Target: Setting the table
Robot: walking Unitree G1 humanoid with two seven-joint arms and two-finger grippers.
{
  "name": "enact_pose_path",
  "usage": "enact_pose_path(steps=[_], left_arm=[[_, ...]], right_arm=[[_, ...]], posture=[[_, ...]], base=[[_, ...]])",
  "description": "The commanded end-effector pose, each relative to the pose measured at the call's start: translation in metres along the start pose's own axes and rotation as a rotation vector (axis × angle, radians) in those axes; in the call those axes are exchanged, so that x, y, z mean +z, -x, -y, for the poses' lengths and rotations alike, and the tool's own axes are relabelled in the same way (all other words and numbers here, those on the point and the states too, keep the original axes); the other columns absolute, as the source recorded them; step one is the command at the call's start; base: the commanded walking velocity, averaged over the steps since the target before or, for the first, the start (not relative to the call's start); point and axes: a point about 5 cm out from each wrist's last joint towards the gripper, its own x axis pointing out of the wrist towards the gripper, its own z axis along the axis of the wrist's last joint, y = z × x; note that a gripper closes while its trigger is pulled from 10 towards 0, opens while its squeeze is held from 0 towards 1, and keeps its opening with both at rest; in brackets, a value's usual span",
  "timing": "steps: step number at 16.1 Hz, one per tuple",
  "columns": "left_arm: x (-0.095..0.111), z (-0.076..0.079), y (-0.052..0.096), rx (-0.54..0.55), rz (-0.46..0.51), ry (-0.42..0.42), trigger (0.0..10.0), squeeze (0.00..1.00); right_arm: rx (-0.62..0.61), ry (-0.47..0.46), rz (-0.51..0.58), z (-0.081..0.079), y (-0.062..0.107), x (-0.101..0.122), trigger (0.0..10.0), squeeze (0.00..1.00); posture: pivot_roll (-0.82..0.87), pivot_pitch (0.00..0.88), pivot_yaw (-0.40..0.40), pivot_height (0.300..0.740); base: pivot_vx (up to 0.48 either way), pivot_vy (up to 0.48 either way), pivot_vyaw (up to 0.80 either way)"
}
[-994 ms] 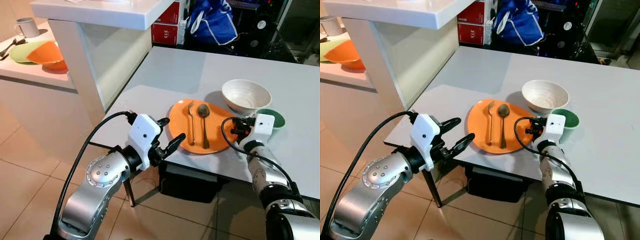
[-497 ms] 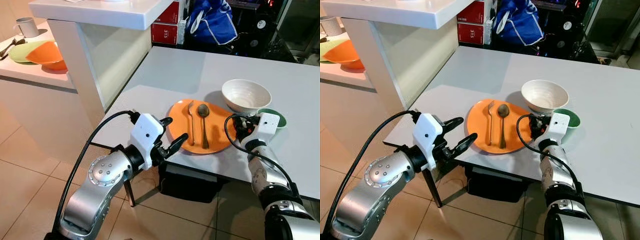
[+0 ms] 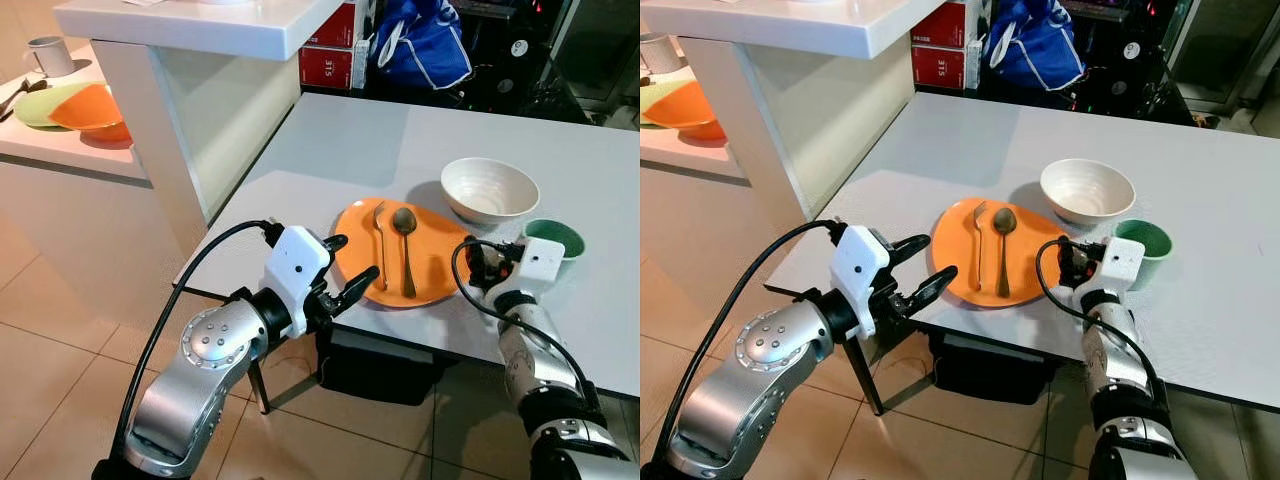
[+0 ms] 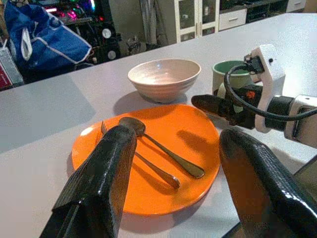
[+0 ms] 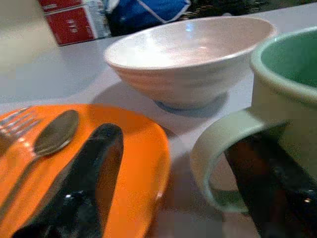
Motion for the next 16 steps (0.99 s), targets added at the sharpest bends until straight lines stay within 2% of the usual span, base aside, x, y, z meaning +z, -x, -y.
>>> enact_pose_path(steps=[1,2,13,16], left_arm=[[0.002,0.001,-0.002,-0.025,0.011,-0.011,10.0,0.0],[0.002,0.002,-0.002,-0.027,0.01,-0.011,10.0,0.0],[0.0,0.005,-0.003,-0.024,0.014,-0.009,10.0,0.0],[0.001,0.005,-0.005,-0.025,0.019,-0.008,10.0,0.0]], right_arm=[[-0.019,-0.003,0.006,0.001,0.0,0.001,10.0,0.78],[-0.016,-0.006,0.01,0.001,0.002,0.0,10.0,0.0],[0.053,0.01,0.071,-0.007,0.025,-0.003,10.0,0.0],[0.134,0.02,0.079,-0.015,0.03,-0.003,10.0,0.0]], posture=[[-0.03,0.0,0.042,0.74],[-0.03,0.0,0.044,0.74],[-0.04,0.0,0.033,0.74],[-0.05,0.0,0.038,0.74]], base=[[0.0,0.0,0.0],[0.0,0.0,0.0],[0.0,0.0,0.0],[0.0,0.0,0.0]])
